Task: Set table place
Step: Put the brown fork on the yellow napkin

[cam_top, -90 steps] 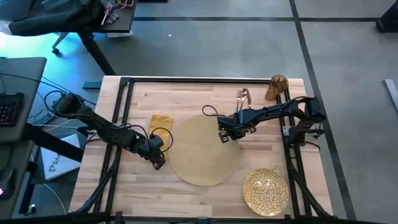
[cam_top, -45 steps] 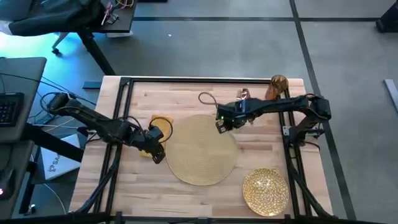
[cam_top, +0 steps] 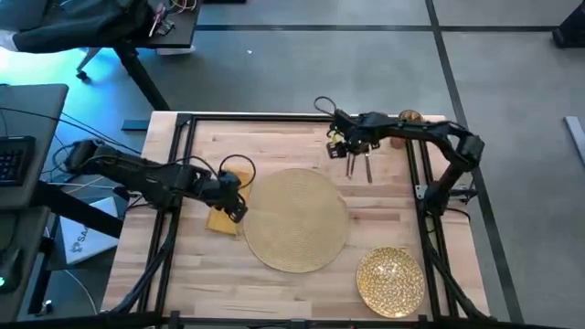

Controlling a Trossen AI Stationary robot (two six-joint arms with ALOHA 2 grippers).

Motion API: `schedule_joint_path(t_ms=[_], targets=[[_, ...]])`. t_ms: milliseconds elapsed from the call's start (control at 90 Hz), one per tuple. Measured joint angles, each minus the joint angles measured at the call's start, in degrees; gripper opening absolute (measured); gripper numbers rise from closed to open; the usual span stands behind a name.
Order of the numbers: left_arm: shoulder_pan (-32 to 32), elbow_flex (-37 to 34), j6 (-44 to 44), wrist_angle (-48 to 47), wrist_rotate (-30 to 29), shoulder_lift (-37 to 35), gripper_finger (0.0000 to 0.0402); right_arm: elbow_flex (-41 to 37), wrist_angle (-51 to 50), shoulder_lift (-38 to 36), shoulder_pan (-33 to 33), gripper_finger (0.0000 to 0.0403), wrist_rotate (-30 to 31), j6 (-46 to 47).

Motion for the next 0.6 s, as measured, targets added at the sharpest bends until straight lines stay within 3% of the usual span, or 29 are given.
schedule_joint_path(t_ms=[289,600], targets=[[6.2,0.0,-0.4,0.3,3.6,0.0,0.0,0.0,3.9,6.6,-4.9,0.0131,0.5,-4.6],[9.6,0.0,7.1,0.5,7.3,0.0,0.0,0.0,2.7,7.7,-5.7,0.0124,1.3,-4.8]])
